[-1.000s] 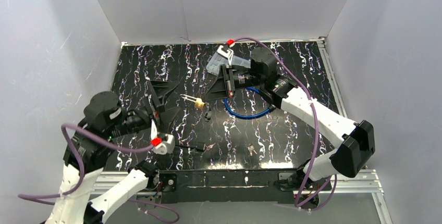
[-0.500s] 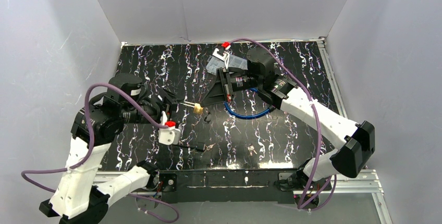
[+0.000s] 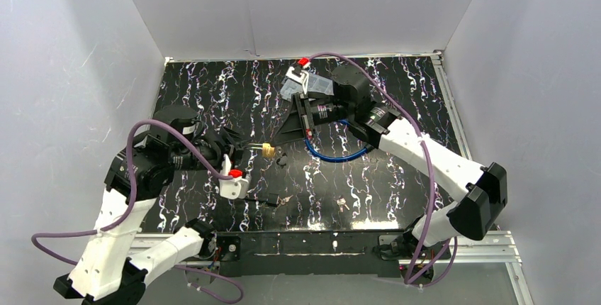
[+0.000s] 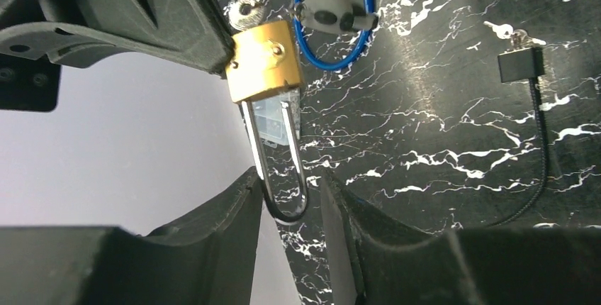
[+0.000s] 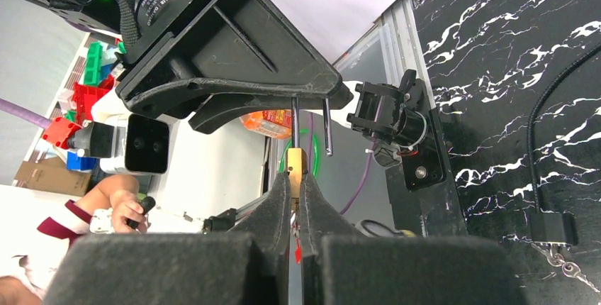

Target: Unlock with the key

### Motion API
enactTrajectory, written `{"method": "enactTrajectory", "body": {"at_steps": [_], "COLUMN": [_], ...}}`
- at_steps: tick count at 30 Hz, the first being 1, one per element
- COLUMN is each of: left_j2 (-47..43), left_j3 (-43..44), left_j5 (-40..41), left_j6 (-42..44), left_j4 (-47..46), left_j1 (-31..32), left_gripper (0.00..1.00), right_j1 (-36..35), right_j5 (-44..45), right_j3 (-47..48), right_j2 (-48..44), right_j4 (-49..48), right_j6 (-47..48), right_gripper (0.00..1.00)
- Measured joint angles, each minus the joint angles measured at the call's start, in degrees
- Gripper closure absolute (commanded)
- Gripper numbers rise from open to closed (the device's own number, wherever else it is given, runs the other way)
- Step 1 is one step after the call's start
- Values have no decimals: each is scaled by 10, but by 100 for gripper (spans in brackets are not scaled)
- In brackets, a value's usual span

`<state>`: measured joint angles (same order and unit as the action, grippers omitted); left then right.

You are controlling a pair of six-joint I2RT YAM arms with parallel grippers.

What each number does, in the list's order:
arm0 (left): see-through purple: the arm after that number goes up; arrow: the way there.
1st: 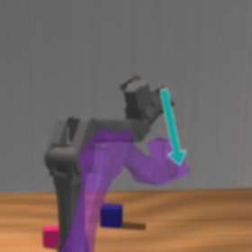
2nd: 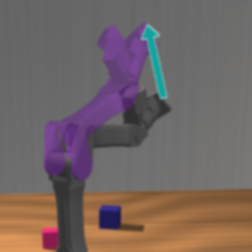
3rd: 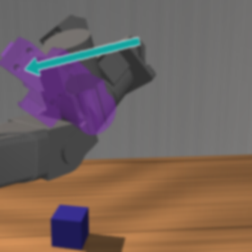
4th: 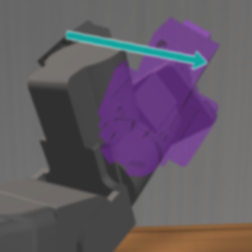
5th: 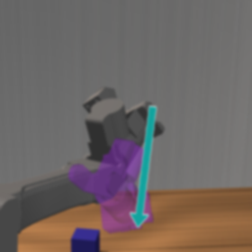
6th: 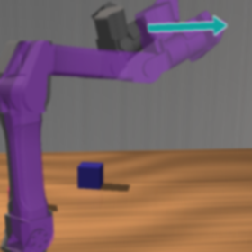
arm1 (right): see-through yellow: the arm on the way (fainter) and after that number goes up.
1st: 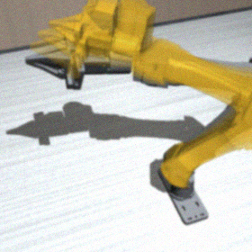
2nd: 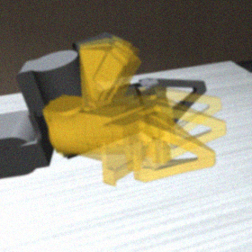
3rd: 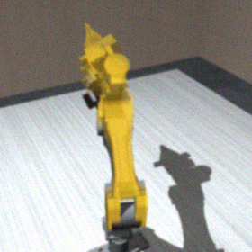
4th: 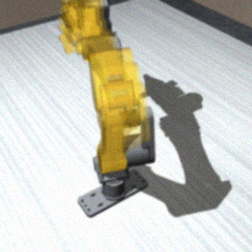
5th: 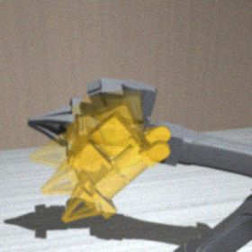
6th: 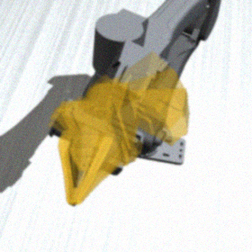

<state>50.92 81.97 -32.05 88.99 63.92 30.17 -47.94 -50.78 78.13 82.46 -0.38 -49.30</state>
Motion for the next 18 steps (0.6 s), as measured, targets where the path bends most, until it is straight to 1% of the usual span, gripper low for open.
{"method": "enactTrajectory", "body": {"at_steps": [6, 11, 14, 18], "left_j2": [0, 0, -2, -17], "left_j3": [-2, -2, -2, -23], "left_j5": [8, 12, 15, 19], "left_j6": [-23, -41, -40, -34], "left_j4": [-31, -40, -42, -70], "left_j1": [0, 0, 0, 0], "left_gripper": [78, 93, 99, 100], "right_j1": [-13, -22, -24, -26], "right_j5": [-2, -2, -2, 0], "right_j3": [18, 31, 37, 38], "right_j2": [21, 25, 25, 26], "right_j4": [-5, 6, 8, 9], "right_j6": [2, 16, 20, 21], "right_gripper": [99, 99, 99, 99]}}
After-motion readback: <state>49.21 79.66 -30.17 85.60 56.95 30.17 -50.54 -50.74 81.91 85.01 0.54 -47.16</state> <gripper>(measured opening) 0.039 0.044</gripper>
